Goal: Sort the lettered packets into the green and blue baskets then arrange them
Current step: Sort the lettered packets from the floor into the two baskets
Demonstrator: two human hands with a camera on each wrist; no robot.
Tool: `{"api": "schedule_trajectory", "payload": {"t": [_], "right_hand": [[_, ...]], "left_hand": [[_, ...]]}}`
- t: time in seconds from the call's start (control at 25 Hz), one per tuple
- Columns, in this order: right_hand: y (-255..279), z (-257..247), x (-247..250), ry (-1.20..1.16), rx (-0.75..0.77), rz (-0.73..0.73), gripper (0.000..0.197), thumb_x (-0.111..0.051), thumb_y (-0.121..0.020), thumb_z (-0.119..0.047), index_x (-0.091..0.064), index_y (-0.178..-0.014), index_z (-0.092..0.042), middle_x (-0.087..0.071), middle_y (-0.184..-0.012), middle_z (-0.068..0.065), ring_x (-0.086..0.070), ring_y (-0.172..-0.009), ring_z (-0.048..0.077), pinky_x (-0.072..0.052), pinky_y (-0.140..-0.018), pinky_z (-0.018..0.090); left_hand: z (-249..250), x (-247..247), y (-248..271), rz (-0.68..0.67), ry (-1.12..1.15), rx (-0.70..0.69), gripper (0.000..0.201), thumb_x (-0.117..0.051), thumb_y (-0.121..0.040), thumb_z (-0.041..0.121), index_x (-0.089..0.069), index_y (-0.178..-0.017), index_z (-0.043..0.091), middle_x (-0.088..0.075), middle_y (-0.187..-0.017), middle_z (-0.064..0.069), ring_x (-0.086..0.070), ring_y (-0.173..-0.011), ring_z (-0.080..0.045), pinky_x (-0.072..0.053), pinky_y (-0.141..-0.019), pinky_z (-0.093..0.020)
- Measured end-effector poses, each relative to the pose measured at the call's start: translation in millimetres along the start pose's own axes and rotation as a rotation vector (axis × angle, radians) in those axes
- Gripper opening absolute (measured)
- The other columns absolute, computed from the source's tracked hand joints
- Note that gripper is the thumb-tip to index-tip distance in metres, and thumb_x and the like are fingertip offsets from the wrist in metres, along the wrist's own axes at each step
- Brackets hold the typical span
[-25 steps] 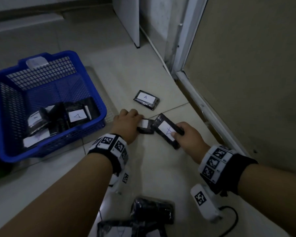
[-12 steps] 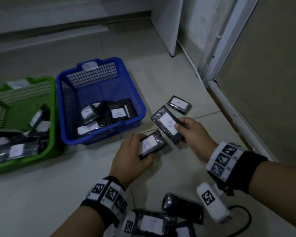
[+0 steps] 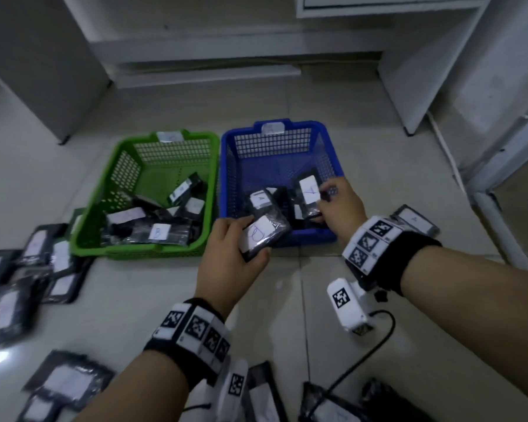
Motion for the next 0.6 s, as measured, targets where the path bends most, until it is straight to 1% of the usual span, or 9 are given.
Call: {"api": "schedule_trajectory", "payload": {"t": [0.04, 0.08, 0.16, 0.2, 0.24, 0.32, 0.44, 0.52, 0.6], "right_hand": [[-6.3, 4.7, -6.0, 0.034, -0.047, 0.001, 0.026, -0.057, -0.079, -0.003, -0.055, -0.077, -0.029, -0.066, -0.087, 0.004, -0.069, -0.076, 0.034, -0.06, -0.069, 0.046], [-9.3, 4.0, -16.5, 0.12, -0.068, -0.052, 0.026, -0.058, -0.08, -0.003, -0.059, -0.075, -0.028, -0.069, -0.095, 0.009, -0.069, -0.085, 0.035, -0.058, -0.078, 0.047], [-11.2, 5.7, -31.2, 0.395, -0.041, -0.193, 0.022, -0.058, -0.083, -0.005, -0.07, -0.092, -0.022, -0.067, -0.117, 0.011, -0.063, -0.107, 0.033, -0.05, -0.097, 0.04], [-7.9, 4.6, -36.2, 0.523, -0.006, -0.24, 0.024, -0.056, -0.085, -0.008, -0.071, -0.102, -0.017, -0.064, -0.123, 0.011, -0.059, -0.113, 0.031, -0.046, -0.101, 0.035], [-2.3, 2.8, -38.0, 0.623, 0.042, -0.251, 0.027, -0.054, -0.087, -0.014, -0.07, -0.108, -0.017, -0.063, -0.125, 0.011, -0.057, -0.115, 0.031, -0.044, -0.102, 0.033], [12.5, -3.5, -41.3, 0.72, 0.14, -0.192, 0.027, -0.052, -0.087, -0.026, -0.071, -0.107, -0.025, -0.061, -0.124, 0.011, -0.054, -0.114, 0.032, -0.044, -0.101, 0.036], [39.8, -9.8, -43.5, 0.588, 0.243, -0.084, 0.016, -0.055, -0.089, -0.029, -0.07, -0.094, -0.028, -0.053, -0.114, 0.005, -0.045, -0.113, 0.026, -0.042, -0.099, 0.042], [60.8, -15.8, -45.6, 0.581, 0.336, -0.096, 0.009, -0.059, -0.088, -0.029, -0.066, -0.092, -0.027, -0.046, -0.102, -0.002, -0.041, -0.107, 0.02, -0.041, -0.094, 0.036], [71.8, -15.0, -47.2, 0.594, 0.389, -0.15, 0.01, -0.061, -0.088, -0.027, -0.063, -0.097, -0.025, -0.045, -0.101, -0.004, -0.04, -0.105, 0.017, -0.038, -0.091, 0.029]], "left_hand": [[-5.5, 6.7, -1.2, 0.029, -0.015, 0.023, 0.058, -0.073, -0.074, 0.031, -0.054, -0.127, 0.018, -0.046, -0.111, 0.003, -0.05, -0.105, -0.012, -0.036, -0.091, -0.015], [-12.7, 15.7, -1.6, 0.064, -0.027, 0.043, 0.058, -0.073, -0.074, 0.032, -0.054, -0.127, 0.019, -0.049, -0.112, 0.002, -0.05, -0.106, -0.014, -0.039, -0.092, -0.019], [-24.2, 30.8, -2.9, 0.138, -0.036, 0.086, 0.052, -0.072, -0.073, 0.032, -0.054, -0.12, 0.018, -0.053, -0.111, 0.0, -0.05, -0.106, -0.016, -0.039, -0.091, -0.022], [-31.0, 38.4, -3.3, 0.176, -0.04, 0.12, 0.047, -0.072, -0.073, 0.031, -0.054, -0.114, 0.017, -0.054, -0.109, 0.0, -0.049, -0.105, -0.017, -0.038, -0.088, -0.022], [-36.4, 44.6, -4.7, 0.212, -0.045, 0.155, 0.042, -0.072, -0.073, 0.031, -0.053, -0.108, 0.017, -0.054, -0.107, 0.0, -0.049, -0.103, -0.018, -0.036, -0.085, -0.022], [-50.7, 56.7, -8.8, 0.268, -0.055, 0.221, 0.033, -0.07, -0.075, 0.03, -0.052, -0.1, 0.018, -0.054, -0.105, -0.001, -0.047, -0.103, -0.02, -0.034, -0.083, -0.023], [-74.1, 69.7, -21.3, 0.318, -0.081, 0.337, 0.029, -0.068, -0.077, 0.026, -0.054, -0.099, 0.016, -0.053, -0.112, -0.006, -0.045, -0.109, -0.023, -0.035, -0.09, -0.028], [-86.4, 75.4, -30.2, 0.334, -0.083, 0.401, 0.029, -0.067, -0.078, 0.024, -0.055, -0.103, 0.013, -0.051, -0.119, -0.009, -0.044, -0.115, -0.025, -0.036, -0.098, -0.033], [-95.2, 75.5, -36.8, 0.308, -0.082, 0.425, 0.03, -0.066, -0.082, 0.024, -0.057, -0.107, 0.011, -0.048, -0.124, -0.01, -0.042, -0.121, -0.027, -0.036, -0.103, -0.034]]}}
Point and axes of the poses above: each hand's wrist, its own y-axis away from the middle knuckle, its own x-axis out of the back of the hand, z = x × y, the point moved 5 cm from there along -y, towards the middle knuckle
